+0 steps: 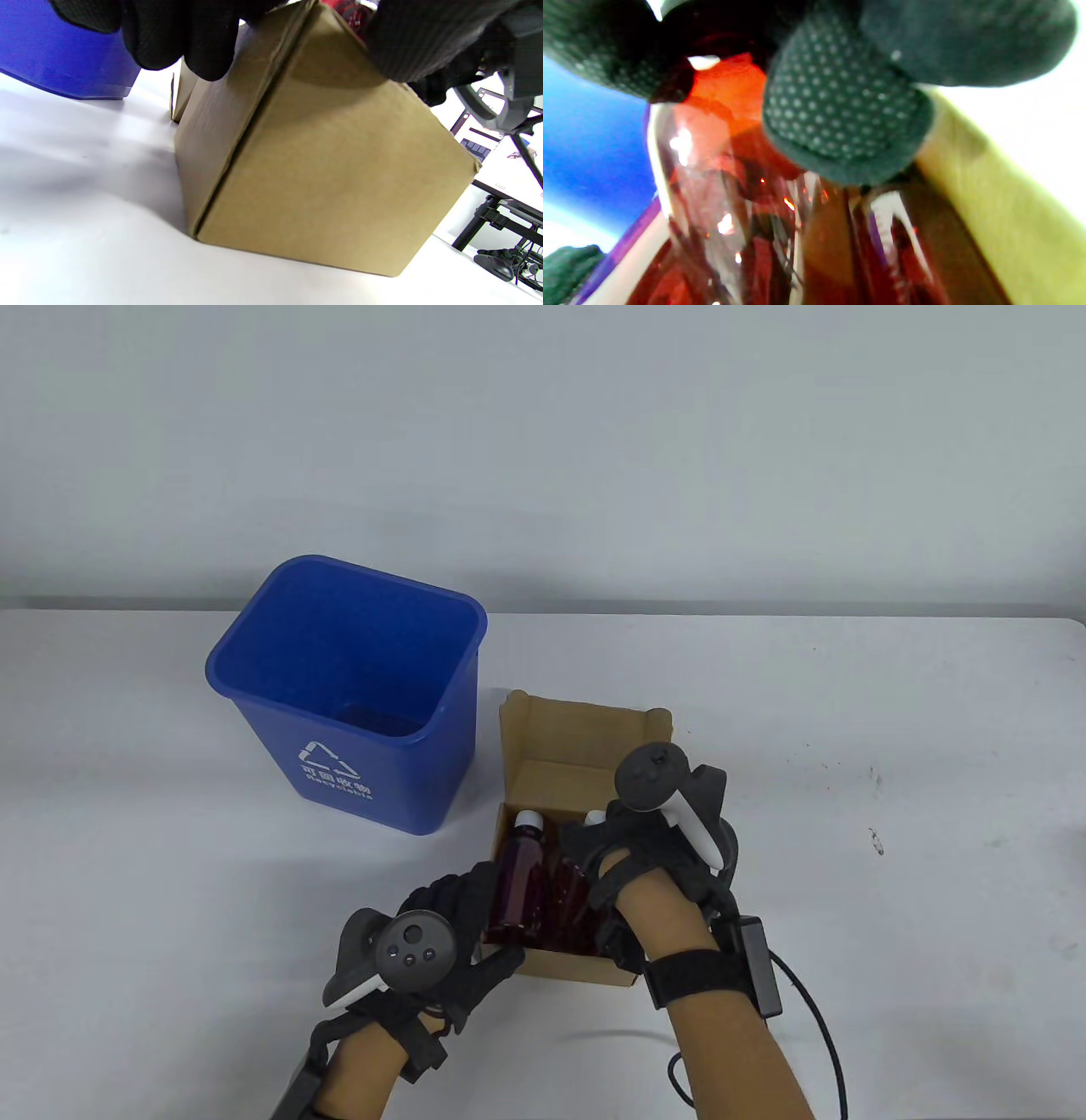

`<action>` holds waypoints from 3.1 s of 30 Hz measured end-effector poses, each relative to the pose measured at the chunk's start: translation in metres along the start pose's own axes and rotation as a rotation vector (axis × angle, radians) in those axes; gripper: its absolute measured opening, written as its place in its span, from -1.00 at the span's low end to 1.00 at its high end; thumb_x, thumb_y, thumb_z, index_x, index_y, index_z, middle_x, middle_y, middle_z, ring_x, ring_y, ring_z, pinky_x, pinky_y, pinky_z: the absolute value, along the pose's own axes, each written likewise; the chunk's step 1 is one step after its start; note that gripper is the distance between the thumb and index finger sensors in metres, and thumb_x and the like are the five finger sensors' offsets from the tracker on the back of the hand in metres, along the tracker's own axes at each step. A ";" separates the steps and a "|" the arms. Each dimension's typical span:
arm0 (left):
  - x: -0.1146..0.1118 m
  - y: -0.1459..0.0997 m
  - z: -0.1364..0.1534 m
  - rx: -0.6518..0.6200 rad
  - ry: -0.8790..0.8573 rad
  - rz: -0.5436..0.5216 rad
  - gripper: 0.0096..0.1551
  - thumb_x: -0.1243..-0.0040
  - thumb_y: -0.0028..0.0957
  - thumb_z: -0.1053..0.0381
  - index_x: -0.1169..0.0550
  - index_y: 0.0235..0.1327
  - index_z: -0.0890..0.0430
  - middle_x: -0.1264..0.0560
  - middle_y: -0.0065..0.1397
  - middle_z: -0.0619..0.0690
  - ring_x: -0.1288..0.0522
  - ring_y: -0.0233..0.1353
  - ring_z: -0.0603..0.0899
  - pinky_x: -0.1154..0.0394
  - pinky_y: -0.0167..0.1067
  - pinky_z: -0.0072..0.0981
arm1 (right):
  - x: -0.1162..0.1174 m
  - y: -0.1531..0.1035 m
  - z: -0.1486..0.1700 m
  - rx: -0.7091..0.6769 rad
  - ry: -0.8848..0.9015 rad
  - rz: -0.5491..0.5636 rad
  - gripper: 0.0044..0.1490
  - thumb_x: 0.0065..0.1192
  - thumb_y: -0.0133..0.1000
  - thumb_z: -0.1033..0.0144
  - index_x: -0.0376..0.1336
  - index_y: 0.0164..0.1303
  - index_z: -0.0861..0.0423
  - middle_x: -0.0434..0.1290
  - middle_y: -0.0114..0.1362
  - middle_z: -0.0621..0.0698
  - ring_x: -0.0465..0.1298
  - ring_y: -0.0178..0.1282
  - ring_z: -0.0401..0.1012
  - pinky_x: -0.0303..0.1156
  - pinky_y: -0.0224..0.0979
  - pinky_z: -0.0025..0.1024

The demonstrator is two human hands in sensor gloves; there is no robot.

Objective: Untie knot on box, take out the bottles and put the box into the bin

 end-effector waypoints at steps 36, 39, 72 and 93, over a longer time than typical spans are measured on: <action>0.001 -0.002 0.000 0.007 0.024 -0.012 0.15 -0.10 0.00 -0.40 0.00 0.63 0.21 -0.25 0.57 0.31 -0.25 0.54 0.58 -0.13 0.40 0.57 | -0.128 -0.041 0.120 -0.107 -0.311 0.549 -0.31 0.23 0.06 -0.20 0.39 -0.09 0.24 0.51 0.08 0.22 0.72 -0.47 -0.13 0.64 -0.45 -0.36; 0.001 -0.002 0.000 0.010 0.032 -0.016 0.14 -0.10 0.00 -0.40 -0.01 0.63 0.21 -0.26 0.57 0.31 -0.26 0.54 0.58 -0.14 0.40 0.57 | -0.134 -0.032 0.155 -0.042 -0.311 0.564 -0.29 0.23 0.06 -0.21 0.38 -0.06 0.24 0.50 0.09 0.23 0.71 -0.46 -0.13 0.64 -0.44 -0.36; -0.002 0.000 -0.009 0.072 0.078 -0.030 0.14 -0.07 -0.02 -0.45 -0.01 0.62 0.17 -0.33 0.52 0.30 -0.29 0.52 0.58 -0.15 0.39 0.56 | -0.135 0.027 0.289 0.220 -0.120 0.436 -0.15 0.37 -0.02 -0.10 0.18 0.27 0.22 0.28 0.38 0.24 0.66 -0.01 0.00 0.60 -0.02 -0.15; -0.002 0.000 -0.009 0.074 0.074 -0.023 0.15 -0.07 -0.02 -0.44 0.00 0.63 0.17 -0.32 0.52 0.30 -0.29 0.51 0.58 -0.15 0.39 0.56 | -0.164 -0.020 0.161 -0.051 -0.270 0.545 -0.04 0.32 0.01 -0.10 0.05 0.37 0.27 0.14 0.44 0.29 0.49 0.20 0.12 0.46 0.15 0.00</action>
Point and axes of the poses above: the tracker on the back of each hand, its own z axis roughly to the little-finger side, its own y axis roughly from the wrist to the fingertips, x = y × z, the point moved 1 cm from there along y, roughly from the wrist to the fingertips
